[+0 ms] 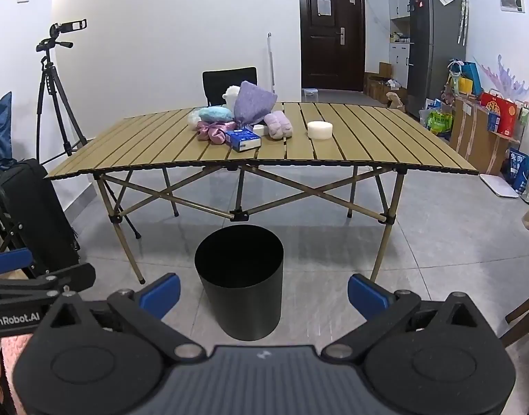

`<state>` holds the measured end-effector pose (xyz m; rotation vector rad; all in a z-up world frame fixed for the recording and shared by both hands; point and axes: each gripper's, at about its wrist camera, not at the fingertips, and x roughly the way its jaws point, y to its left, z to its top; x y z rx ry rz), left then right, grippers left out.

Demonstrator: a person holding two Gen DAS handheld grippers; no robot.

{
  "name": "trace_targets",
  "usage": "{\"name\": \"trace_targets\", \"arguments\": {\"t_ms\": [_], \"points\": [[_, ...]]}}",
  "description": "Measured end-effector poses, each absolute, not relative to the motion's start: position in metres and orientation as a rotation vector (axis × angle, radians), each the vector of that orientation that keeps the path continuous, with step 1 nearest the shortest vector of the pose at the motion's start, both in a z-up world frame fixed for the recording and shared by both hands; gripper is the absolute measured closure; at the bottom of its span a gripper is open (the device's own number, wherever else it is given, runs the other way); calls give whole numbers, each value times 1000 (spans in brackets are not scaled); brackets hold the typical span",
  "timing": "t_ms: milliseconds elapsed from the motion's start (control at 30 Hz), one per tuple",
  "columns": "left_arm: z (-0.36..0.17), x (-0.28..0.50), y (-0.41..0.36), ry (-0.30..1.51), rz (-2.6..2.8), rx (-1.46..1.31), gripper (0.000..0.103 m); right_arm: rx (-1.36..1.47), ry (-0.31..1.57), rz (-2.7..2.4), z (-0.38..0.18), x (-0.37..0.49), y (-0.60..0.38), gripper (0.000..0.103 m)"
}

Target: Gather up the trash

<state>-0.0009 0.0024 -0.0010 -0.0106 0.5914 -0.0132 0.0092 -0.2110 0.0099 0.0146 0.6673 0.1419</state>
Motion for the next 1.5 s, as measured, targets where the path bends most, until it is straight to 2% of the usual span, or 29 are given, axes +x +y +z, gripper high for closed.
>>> {"name": "trace_targets", "arguments": {"t_ms": [1500], "points": [[6,-8,3,567,-14,-6,0,7,650,140,16,6,-211,0]]}}
